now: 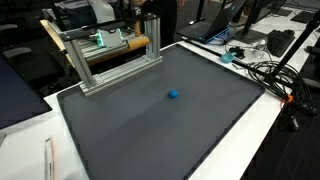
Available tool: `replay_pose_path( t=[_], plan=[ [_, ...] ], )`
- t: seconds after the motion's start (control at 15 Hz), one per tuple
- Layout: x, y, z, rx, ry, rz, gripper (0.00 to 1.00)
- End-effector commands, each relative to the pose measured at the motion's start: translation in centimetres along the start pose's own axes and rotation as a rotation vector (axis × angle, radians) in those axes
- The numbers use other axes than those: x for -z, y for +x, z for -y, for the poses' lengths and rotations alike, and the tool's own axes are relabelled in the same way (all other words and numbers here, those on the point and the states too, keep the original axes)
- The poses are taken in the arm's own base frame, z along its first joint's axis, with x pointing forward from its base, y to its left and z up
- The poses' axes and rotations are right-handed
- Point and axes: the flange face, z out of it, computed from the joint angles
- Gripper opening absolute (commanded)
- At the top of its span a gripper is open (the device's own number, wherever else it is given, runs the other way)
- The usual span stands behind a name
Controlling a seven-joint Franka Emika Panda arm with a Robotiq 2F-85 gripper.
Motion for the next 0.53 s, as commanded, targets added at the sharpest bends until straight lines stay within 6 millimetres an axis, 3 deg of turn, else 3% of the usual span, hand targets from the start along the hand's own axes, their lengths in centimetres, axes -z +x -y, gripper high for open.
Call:
replay_pose_path(
  t=[0.0, 0.47],
  plan=[
    [-0.43, -0.31, -0.44, 0.041, -0.03, -0.012, 1.0],
    [-1.02, -0.84, -0.64, 0.062, -0.055, 0.007, 1.0]
  ],
)
